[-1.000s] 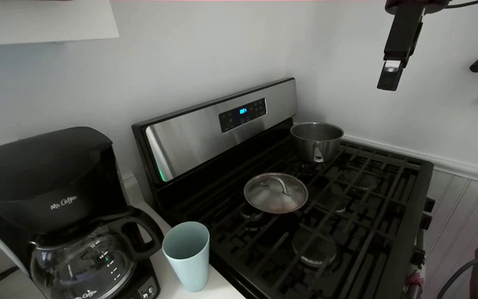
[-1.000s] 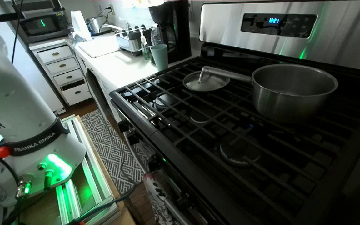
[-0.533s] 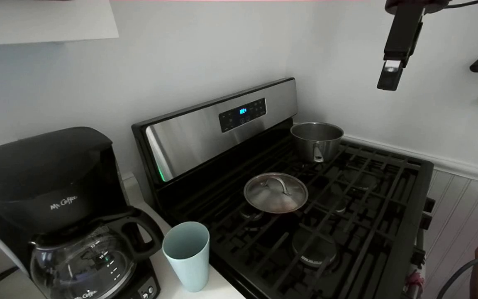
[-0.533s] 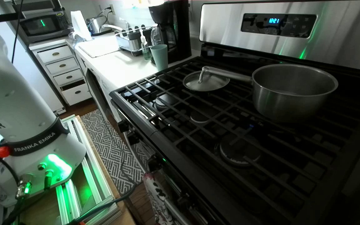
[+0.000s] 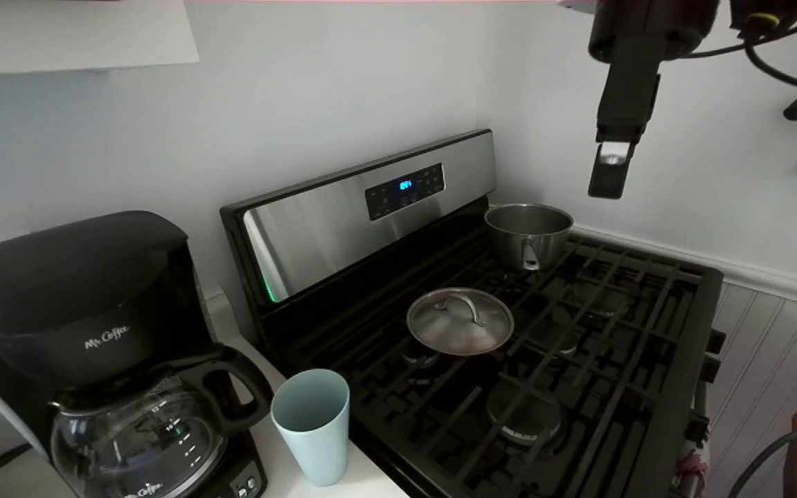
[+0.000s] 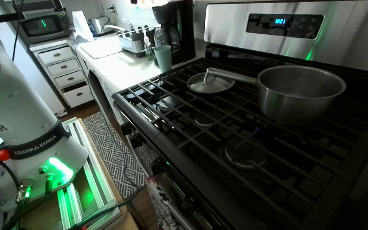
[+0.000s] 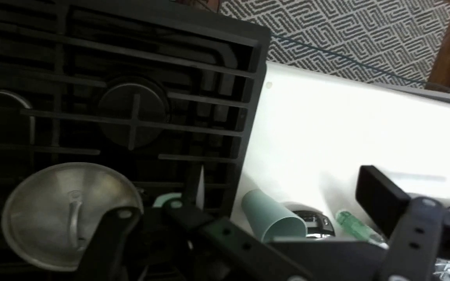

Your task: Put the lid on the pot

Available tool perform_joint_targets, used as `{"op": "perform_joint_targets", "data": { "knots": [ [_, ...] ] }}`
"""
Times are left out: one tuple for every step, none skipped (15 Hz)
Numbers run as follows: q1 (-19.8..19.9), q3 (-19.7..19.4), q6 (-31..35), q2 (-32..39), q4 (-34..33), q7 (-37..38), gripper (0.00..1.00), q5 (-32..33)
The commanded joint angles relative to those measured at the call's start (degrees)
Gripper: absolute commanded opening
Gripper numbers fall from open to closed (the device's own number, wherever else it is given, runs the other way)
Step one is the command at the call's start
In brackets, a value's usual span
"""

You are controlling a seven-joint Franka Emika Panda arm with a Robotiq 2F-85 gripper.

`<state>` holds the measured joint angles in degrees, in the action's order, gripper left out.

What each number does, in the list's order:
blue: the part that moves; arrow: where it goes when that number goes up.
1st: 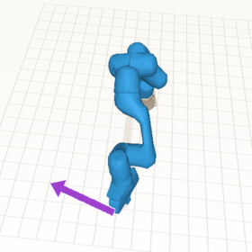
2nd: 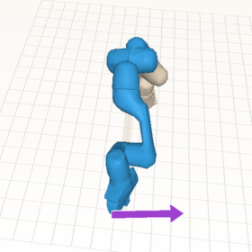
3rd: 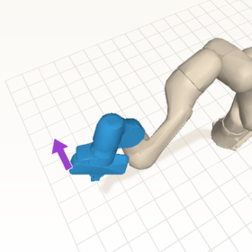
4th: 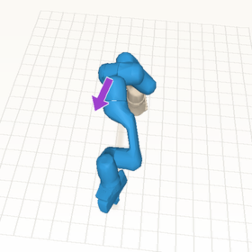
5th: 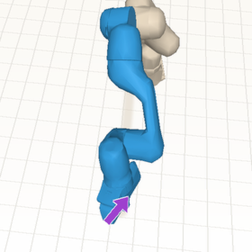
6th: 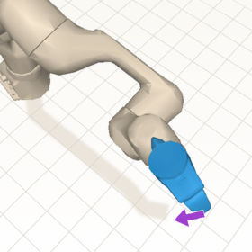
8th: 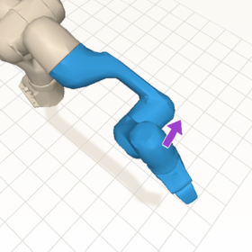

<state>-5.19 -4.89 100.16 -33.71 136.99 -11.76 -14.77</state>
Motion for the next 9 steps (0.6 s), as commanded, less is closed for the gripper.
{"op": "perform_joint_targets", "data": {
  "knots": [
    [-1.4,0.9,2.0,5.6,-0.5,-0.5,1.00,-6.0],
    [-1.3,0.7,1.9,6.8,-1.0,-1.3,1.00,-6.5],
    [-0.6,1.9,1.3,3.9,0.1,-0.4,1.00,-4.2],
    [-0.6,1.9,1.5,5.1,0.0,-0.6,1.00,-4.7],
    [-0.5,1.8,1.7,6.0,-0.1,-0.7,1.00,-5.0],
    [-0.5,1.7,1.8,6.6,-0.2,-0.8,1.00,-5.1],
    [-0.5,1.7,1.8,6.8,-0.3,-0.8,1.00,-5.2],
    [-0.5,1.7,1.8,6.8,-0.4,-0.8,1.00,-5.2],
    [-0.5,1.7,1.8,6.7,-0.5,-0.8,1.00,-5.2]
  ]
}}
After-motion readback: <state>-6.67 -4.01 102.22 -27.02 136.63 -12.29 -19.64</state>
